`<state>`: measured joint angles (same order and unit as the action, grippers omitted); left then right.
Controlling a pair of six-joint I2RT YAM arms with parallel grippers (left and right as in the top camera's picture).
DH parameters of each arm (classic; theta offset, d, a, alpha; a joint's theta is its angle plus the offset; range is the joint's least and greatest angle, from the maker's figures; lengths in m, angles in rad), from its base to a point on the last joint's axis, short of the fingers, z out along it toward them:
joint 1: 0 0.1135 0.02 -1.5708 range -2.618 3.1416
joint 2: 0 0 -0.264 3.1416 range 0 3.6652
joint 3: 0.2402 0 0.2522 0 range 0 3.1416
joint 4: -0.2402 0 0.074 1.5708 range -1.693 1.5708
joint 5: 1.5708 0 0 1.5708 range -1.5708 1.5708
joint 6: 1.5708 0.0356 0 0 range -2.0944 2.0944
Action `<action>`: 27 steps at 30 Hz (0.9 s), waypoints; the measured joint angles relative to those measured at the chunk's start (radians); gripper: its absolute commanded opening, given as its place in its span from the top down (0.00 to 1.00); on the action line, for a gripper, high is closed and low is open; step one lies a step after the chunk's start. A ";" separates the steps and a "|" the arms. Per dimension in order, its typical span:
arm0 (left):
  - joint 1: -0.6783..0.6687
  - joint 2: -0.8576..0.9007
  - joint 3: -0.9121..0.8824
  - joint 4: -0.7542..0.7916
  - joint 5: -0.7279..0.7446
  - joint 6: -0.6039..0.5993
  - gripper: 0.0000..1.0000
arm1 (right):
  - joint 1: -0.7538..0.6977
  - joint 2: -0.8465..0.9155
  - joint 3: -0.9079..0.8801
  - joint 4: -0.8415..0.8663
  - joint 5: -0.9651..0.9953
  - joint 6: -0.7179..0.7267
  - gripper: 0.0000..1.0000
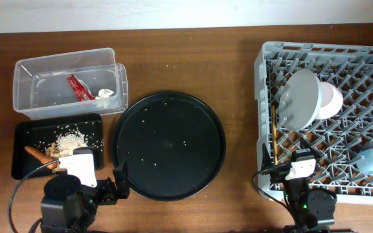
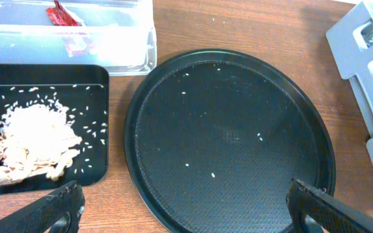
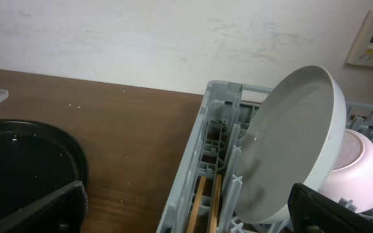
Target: Sort waste into correct bins and load items into the dishwasher rack
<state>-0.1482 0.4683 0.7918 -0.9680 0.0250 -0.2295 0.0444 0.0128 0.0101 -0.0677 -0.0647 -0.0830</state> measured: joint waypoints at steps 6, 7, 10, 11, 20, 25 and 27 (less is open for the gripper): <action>0.000 -0.013 -0.001 -0.013 -0.019 0.000 0.01 | 0.000 0.000 0.000 0.000 0.000 0.000 0.02; 0.000 -0.027 -0.002 -0.014 -0.035 0.000 0.01 | 0.000 0.000 0.000 0.000 0.000 0.000 0.02; 0.000 -0.084 -0.025 0.006 -0.077 0.000 0.01 | 0.000 0.000 0.000 0.000 0.000 0.000 0.02; 0.000 -0.111 -0.047 0.025 -0.090 0.000 0.01 | 0.000 0.000 0.000 0.000 0.000 0.000 0.01; 0.000 -0.407 -0.455 0.430 -0.135 0.001 0.01 | 0.000 0.000 0.000 0.000 0.000 0.000 0.02; 0.001 -0.454 -0.673 0.845 -0.120 0.039 0.01 | 0.000 -0.001 0.000 0.000 0.000 0.000 0.02; 0.004 -0.455 -0.729 0.976 -0.095 0.093 0.01 | 0.000 -0.001 0.000 0.000 0.000 0.000 0.02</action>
<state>-0.1444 0.0135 0.0628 0.0082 -0.0700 -0.1368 0.0444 0.0116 0.0101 -0.0677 -0.0650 -0.0826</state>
